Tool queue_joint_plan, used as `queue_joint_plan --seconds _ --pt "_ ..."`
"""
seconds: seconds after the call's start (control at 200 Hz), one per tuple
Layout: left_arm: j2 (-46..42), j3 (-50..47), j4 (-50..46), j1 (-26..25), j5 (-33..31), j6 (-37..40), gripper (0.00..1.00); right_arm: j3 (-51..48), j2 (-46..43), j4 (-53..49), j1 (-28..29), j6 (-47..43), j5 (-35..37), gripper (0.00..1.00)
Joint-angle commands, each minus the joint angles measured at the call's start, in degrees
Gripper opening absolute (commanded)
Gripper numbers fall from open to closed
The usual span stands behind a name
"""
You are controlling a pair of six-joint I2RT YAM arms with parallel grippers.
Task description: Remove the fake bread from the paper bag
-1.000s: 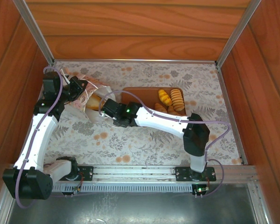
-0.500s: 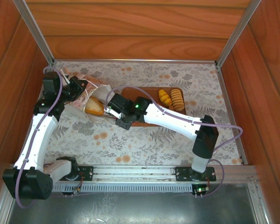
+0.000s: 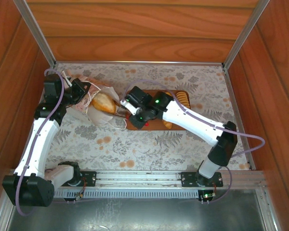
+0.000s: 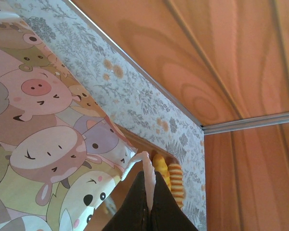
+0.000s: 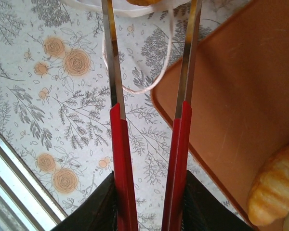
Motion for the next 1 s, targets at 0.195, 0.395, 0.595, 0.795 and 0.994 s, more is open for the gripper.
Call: queue_joint_plan --seconds 0.195,0.395,0.595,0.795,0.994 --pt "-1.5 -0.7 1.3 -0.4 -0.1 0.0 0.0 -4.3 -8.9 -3.9 -0.4 1.1 -4.1 0.33" --pt "-1.4 -0.9 1.4 -0.3 -0.5 0.0 0.0 -9.7 -15.5 -6.5 -0.5 1.4 -3.4 0.33" --pt "-1.1 -0.9 1.4 -0.3 -0.6 -0.1 0.0 -12.8 -22.1 -8.3 -1.0 3.1 -1.5 0.34" --pt "-1.2 -1.1 1.5 -0.4 -1.0 -0.2 0.0 -13.8 -26.5 -11.4 -1.6 4.6 0.4 0.35" --pt "-1.3 -1.4 1.6 -0.4 -1.5 -0.3 0.0 -14.0 -29.1 -14.3 -3.8 6.0 3.4 0.36"
